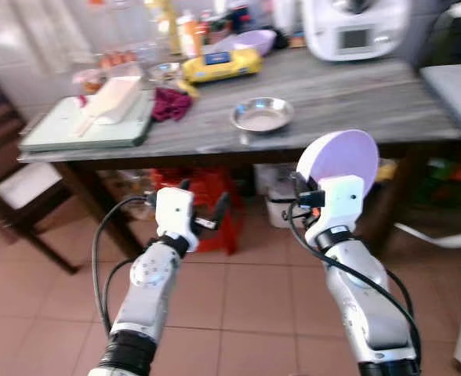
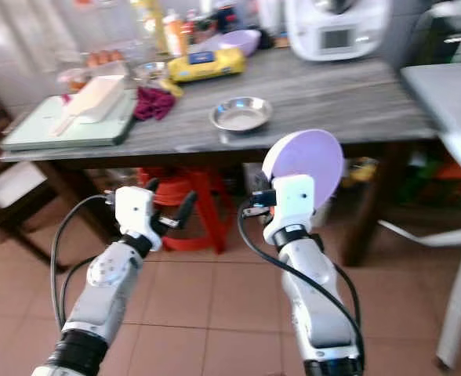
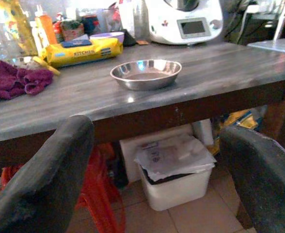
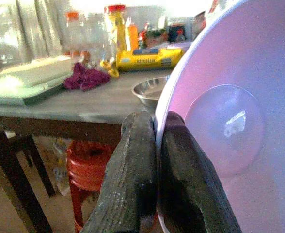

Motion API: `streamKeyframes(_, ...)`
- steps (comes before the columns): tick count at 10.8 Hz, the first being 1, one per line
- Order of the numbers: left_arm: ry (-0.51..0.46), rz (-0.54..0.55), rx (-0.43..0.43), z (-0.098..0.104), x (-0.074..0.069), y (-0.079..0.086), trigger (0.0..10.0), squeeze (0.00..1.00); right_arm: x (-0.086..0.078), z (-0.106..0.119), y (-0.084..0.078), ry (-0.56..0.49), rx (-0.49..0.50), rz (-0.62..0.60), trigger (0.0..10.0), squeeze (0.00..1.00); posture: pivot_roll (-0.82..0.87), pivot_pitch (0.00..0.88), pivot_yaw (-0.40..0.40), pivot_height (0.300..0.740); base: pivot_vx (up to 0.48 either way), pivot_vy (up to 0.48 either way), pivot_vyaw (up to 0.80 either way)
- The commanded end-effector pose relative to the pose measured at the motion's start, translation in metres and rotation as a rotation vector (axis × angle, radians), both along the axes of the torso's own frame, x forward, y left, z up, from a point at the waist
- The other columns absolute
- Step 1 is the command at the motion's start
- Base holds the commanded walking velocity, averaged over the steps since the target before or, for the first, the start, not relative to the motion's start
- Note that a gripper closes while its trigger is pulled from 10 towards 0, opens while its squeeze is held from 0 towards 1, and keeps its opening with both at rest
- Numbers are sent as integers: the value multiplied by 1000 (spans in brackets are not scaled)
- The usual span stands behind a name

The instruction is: Setting the table

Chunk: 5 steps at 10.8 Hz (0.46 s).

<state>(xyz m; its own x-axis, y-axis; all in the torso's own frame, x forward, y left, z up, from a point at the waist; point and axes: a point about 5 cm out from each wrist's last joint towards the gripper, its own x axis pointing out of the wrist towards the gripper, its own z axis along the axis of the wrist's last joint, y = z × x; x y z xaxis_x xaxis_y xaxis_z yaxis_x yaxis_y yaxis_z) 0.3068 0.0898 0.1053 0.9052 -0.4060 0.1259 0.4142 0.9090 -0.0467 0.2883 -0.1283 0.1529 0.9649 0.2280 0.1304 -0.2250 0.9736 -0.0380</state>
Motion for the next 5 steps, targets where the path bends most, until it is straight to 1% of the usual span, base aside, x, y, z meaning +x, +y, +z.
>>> streamKeyframes(1,-12,-1,15,2,1,3,10000,0,0,7,1,-29,12,-6,10000,0,-137,54,129,740,337,0,0)
streamKeyframes(3,-20,4,11,3,1,3,10000,0,-1,8,1,-33,9,-10,10000,0,-139,55,124,740,336,0,0)
streamKeyframes(5,-58,43,22,9,3,8,10000,0,-6,9,-7,-50,-3,-49,10000,0,-137,54,119,740,338,0,0)
